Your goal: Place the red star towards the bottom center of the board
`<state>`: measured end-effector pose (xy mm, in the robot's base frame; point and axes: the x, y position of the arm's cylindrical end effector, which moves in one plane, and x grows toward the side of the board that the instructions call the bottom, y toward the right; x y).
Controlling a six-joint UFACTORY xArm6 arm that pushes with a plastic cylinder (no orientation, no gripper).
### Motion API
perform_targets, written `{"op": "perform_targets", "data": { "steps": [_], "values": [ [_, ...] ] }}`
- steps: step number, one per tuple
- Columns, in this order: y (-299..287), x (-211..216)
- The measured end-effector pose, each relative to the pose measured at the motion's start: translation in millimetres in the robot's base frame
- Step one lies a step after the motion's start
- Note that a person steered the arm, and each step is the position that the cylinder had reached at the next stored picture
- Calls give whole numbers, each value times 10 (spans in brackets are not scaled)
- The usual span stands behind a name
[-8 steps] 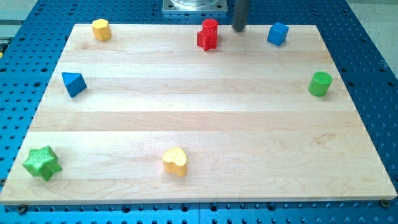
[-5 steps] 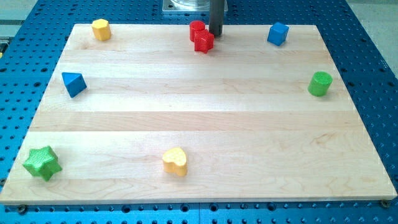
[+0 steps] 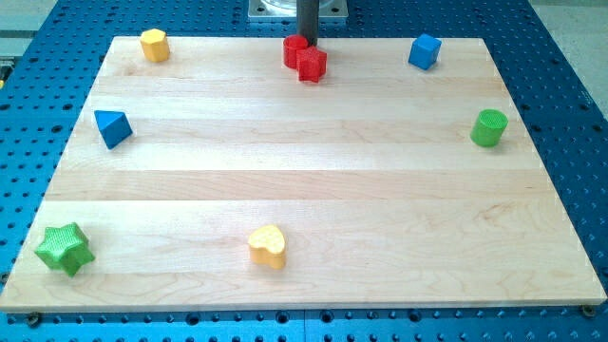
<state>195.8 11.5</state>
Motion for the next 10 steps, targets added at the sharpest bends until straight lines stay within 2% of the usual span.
{"op": "perform_targets", "data": {
  "steps": [4, 6, 7, 8, 9, 10],
  "values": [
    [103, -36],
    [-155, 10],
    [155, 82],
    [9, -30],
    [-182, 206],
    [202, 715]
  ]
}}
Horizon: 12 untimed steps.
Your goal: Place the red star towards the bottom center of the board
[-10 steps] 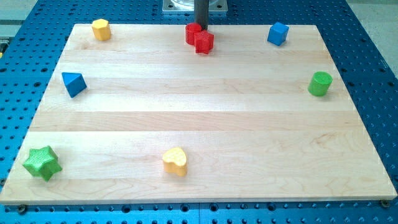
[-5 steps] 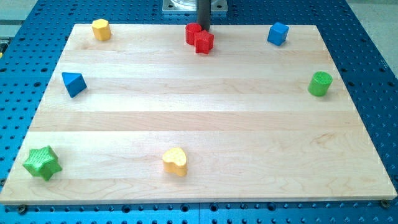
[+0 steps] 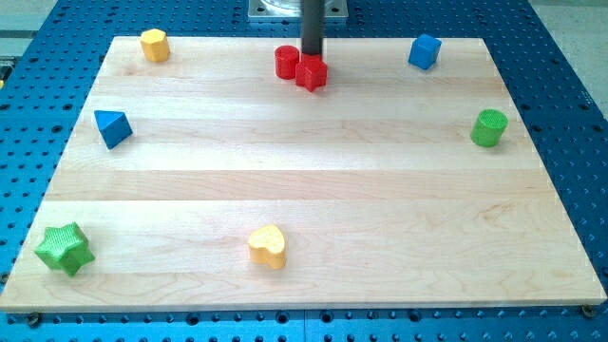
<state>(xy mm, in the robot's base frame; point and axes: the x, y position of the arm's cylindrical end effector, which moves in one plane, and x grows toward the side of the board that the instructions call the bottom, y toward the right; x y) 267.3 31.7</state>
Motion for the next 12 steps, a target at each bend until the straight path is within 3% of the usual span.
{"op": "perform_targets", "data": {
  "steps": [1, 2, 3, 4, 5, 6, 7, 8, 9, 10, 11, 12],
  "values": [
    [251, 456],
    [99, 863],
    [545, 735],
    [496, 2032],
    [-111, 3104],
    [-432, 3198],
    [-1060, 2953],
    [-872, 2460],
    [-768, 1405],
    [-701, 692],
    [-295, 469],
    [182, 688]
  ]
}}
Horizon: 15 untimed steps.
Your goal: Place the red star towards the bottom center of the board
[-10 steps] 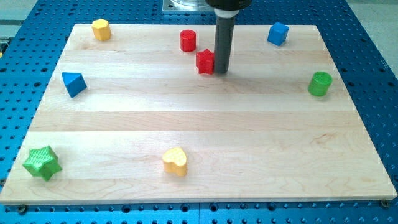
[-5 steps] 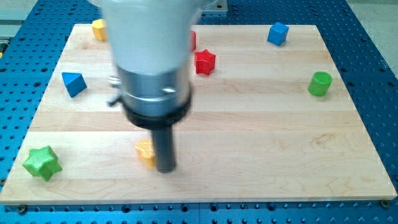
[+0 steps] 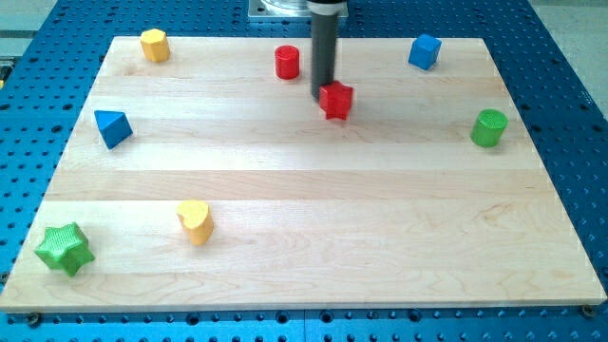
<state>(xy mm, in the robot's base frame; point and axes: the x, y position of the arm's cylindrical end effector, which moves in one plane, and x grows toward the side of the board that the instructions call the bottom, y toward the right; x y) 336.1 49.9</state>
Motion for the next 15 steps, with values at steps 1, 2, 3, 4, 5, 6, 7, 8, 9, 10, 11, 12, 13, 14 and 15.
{"op": "perform_targets", "data": {
  "steps": [1, 2, 3, 4, 5, 6, 7, 8, 9, 10, 11, 12, 13, 14, 15],
  "values": [
    [88, 1258],
    [15, 1205],
    [-37, 637],
    [898, 934],
    [139, 1615],
    [105, 1527],
    [415, 1196],
    [-242, 1190],
    [-787, 1891],
    [-737, 1252],
    [-1361, 1175],
    [-845, 1467],
    [-771, 1649],
    [-1042, 1188],
    [-903, 1819]
  ]
}}
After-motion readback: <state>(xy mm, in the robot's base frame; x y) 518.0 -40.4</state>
